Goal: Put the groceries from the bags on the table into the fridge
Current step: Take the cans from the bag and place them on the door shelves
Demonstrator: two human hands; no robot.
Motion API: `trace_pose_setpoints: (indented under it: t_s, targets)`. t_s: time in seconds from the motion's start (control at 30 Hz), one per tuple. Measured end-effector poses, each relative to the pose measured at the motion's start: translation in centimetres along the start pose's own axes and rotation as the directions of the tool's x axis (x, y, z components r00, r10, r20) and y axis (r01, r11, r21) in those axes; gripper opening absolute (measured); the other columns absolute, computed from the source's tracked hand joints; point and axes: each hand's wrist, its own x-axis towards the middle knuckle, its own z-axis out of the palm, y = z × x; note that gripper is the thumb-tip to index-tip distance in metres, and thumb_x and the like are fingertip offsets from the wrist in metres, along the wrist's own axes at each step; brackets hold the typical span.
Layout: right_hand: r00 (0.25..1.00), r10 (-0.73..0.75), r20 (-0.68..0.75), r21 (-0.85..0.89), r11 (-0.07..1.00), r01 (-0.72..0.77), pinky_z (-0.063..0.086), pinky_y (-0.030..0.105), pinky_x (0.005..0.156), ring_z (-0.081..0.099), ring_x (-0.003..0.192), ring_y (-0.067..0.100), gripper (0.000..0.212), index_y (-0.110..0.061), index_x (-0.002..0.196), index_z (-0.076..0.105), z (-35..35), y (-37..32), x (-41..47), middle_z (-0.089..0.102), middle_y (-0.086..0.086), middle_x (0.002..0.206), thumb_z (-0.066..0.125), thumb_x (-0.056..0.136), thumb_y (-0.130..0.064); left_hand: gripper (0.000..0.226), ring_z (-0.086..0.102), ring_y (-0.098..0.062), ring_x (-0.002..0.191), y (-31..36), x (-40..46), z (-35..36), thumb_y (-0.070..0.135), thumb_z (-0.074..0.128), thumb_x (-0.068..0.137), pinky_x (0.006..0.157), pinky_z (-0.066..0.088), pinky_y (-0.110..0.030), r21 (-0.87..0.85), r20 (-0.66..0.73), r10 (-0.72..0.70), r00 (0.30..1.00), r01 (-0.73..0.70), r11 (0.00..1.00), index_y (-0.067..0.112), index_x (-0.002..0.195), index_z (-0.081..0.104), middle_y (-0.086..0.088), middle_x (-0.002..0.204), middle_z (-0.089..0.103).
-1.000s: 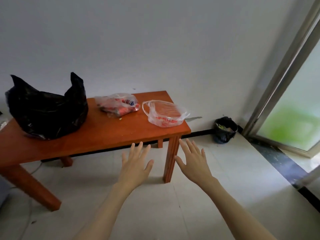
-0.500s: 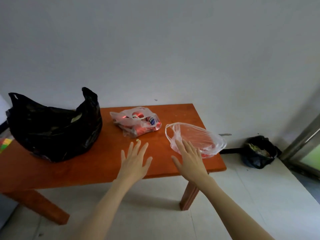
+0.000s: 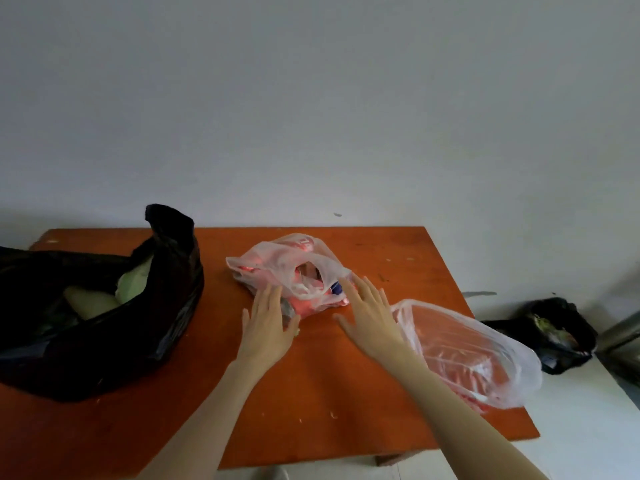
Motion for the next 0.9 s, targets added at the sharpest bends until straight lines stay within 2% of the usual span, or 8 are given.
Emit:
trace_pose_setpoints:
  t_s: [0.17,0.27,0.33,0.4,0.5,0.63,0.73,0.9]
  targets:
    - [0.996,-0.076,0.051,-0.116,0.99,0.081,-0.001,0.048,0.116,-0.008,0.146,0.026,0.069,-0.033,0.149,0.006,1.6,-0.6,5.6,-0.001,0.003,0.159,0.047,0.094,-0.039,0.067,0.006,-0.02,0.145,-1.7,4.5,0.9,0.04,0.052,0.091,0.115,0.013,-0.047,-0.024,0.095,0.028,0.995,-0.026,0.999,0.019,0.147,0.02,-0.003,0.156,0.014]
    - [0.989,-0.137,0.063,-0.114,0.983,0.143,0.0,0.046,0.119,-0.002,0.146,0.024,0.051,-0.029,0.143,0.036,2.0,-0.2,7.4,0.008,0.003,0.158,0.047,0.094,-0.021,0.061,0.016,-0.018,0.143,-2.4,5.4,1.4,0.037,0.056,0.09,0.116,0.019,-0.042,-0.03,0.094,0.051,0.994,-0.048,0.998,0.019,0.143,0.031,-0.001,0.153,0.025]
    - [0.981,-0.192,0.001,-0.03,0.981,0.192,0.015,0.041,0.117,0.019,0.144,0.026,0.036,-0.018,0.126,0.059,2.2,0.2,8.7,0.032,0.008,0.151,0.052,0.091,-0.011,0.054,0.028,-0.016,0.138,-2.7,6.0,1.4,0.033,0.059,0.088,0.113,0.028,-0.039,-0.072,0.058,0.047,0.997,-0.042,0.996,0.02,0.137,0.039,0.0,0.146,0.036]
    - [0.99,-0.114,-0.084,0.215,0.968,0.129,0.038,0.025,0.093,0.055,0.115,0.027,0.02,-0.008,0.104,0.069,1.4,0.1,9.7,0.062,0.013,0.12,0.054,0.091,-0.007,0.038,0.035,-0.013,0.133,-2.9,6.4,1.4,0.027,0.058,0.089,0.11,0.033,-0.033,-0.099,0.032,0.062,0.998,-0.058,0.993,0.021,0.126,0.049,0.004,0.138,0.044]
    - [0.992,0.124,0.015,0.457,0.882,-0.117,0.033,0.017,0.052,0.049,0.058,0.016,0.034,-0.017,0.061,0.05,-0.8,0.0,11.8,0.055,0.0,0.063,0.048,0.095,-0.012,0.025,0.042,-0.013,0.126,-2.5,7.1,1.0,0.023,0.056,0.091,0.103,0.038,-0.027,-0.167,0.019,0.043,0.999,-0.039,0.985,0.022,0.116,0.054,0.005,0.128,0.051]
    - [0.941,0.286,0.182,0.652,0.681,-0.333,0.052,0.03,0.072,0.066,0.079,0.028,0.025,-0.008,0.077,0.059,-1.3,1.0,15.3,0.069,0.015,0.083,0.042,0.095,-0.011,0.042,0.043,-0.019,0.127,-1.7,7.9,0.3,0.024,0.054,0.092,0.099,0.041,-0.031,-0.248,0.012,-0.049,0.999,0.051,0.967,0.019,0.131,0.04,-0.001,0.135,0.047]
    - [0.862,0.425,0.275,0.781,0.424,-0.458,0.053,0.028,0.061,0.066,0.061,0.021,0.028,-0.007,0.082,0.057,-1.6,1.7,16.9,0.069,0.012,0.074,0.035,0.098,-0.009,0.064,0.034,-0.024,0.134,-1.0,8.2,0.0,0.023,0.057,0.091,0.104,0.038,-0.038,-0.203,0.098,-0.079,0.992,0.098,0.974,0.023,0.144,0.022,-0.002,0.148,0.032]
    - [0.785,0.504,0.361,0.812,0.243,-0.53,0.045,0.034,0.059,0.057,0.056,0.023,0.025,-0.008,0.078,0.058,-1.5,2.4,18.2,0.061,0.01,0.062,0.04,0.096,-0.007,0.034,0.044,-0.009,0.12,-0.8,8.5,0.8,0.018,0.055,0.091,0.099,0.037,-0.025,-0.044,0.177,0.047,0.983,-0.04,0.998,0.027,0.124,0.052,0.009,0.128,0.051]
